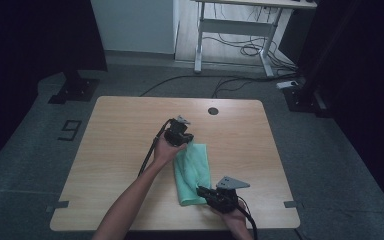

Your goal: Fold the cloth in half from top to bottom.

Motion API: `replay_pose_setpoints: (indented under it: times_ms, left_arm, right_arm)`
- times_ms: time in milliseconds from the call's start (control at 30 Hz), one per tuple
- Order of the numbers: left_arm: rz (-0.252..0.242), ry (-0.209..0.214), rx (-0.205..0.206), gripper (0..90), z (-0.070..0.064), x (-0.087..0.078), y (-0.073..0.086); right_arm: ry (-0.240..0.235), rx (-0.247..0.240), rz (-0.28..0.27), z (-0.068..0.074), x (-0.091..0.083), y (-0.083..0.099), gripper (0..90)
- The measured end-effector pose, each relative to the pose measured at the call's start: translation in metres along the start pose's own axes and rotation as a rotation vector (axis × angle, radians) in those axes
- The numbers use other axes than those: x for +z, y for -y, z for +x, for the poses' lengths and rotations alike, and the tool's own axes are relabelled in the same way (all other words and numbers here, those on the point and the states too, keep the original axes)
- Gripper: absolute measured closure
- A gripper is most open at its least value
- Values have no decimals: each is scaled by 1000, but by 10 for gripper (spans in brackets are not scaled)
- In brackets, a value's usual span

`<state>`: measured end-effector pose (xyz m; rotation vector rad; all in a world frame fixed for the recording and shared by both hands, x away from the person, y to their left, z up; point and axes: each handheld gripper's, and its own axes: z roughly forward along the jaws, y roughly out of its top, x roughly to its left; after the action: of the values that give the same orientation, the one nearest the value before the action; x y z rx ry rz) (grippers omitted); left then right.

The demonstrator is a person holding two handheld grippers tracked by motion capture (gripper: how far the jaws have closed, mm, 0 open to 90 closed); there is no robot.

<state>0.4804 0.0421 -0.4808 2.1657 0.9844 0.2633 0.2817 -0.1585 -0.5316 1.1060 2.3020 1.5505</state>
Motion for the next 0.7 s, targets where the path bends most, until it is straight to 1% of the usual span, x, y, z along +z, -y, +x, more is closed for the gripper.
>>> replay_pose_setpoints:
  times_ms: [233, 600, 700]
  left_arm:
    - [8, 8, 9, 854, -4, 7, -2]
    - [-1, 8, 0, 854, -4, 4, -1]
    - [1, 12, 5, 854, -5, 5, -2]
  right_arm:
    - [-11, -14, 11, 4, 2, 1, 842]
    - [-29, -28, 8, 10, 5, 0, 842]
    - [-44, -32, 3, 14, 5, -1, 842]
